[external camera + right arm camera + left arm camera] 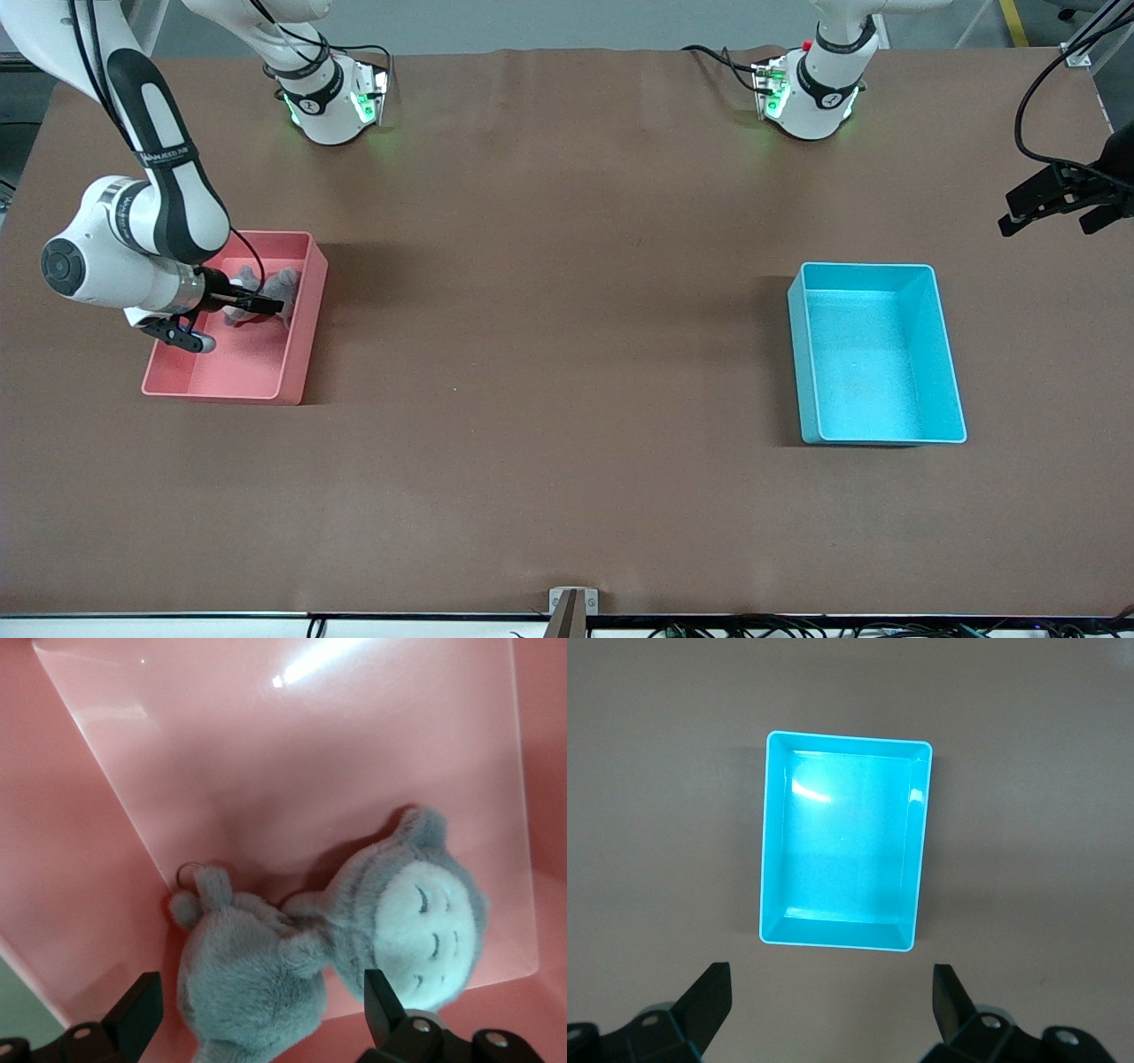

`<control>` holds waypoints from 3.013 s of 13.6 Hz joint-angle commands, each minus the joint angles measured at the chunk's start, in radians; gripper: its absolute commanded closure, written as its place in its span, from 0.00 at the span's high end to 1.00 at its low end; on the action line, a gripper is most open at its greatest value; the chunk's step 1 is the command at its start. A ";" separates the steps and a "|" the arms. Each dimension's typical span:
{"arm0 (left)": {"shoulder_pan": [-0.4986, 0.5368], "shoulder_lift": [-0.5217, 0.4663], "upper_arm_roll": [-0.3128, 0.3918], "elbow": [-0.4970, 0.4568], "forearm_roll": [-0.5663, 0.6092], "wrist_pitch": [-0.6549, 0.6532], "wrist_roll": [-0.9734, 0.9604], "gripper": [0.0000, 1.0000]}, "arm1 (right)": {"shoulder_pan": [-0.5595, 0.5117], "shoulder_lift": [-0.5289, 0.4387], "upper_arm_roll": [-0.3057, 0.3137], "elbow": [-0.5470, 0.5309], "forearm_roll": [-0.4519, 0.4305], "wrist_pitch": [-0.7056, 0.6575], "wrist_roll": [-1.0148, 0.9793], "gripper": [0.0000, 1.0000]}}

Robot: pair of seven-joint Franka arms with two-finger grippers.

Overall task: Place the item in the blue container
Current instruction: 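Reach the right gripper down into the pink box toward the plush toys, then close the right gripper on the keyring grey plush toy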

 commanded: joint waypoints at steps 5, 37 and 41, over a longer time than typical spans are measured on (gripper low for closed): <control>0.006 0.006 0.001 0.009 -0.011 -0.001 0.020 1.00 | -0.007 0.006 0.007 -0.055 0.021 0.078 0.003 1.00; 0.006 0.008 0.001 0.010 -0.011 0.001 0.020 1.00 | 0.004 0.055 0.006 -0.056 0.047 0.092 -0.008 0.64; 0.006 0.008 0.001 0.010 -0.011 0.001 0.020 1.00 | 0.004 0.055 0.007 -0.056 0.047 0.083 -0.008 0.58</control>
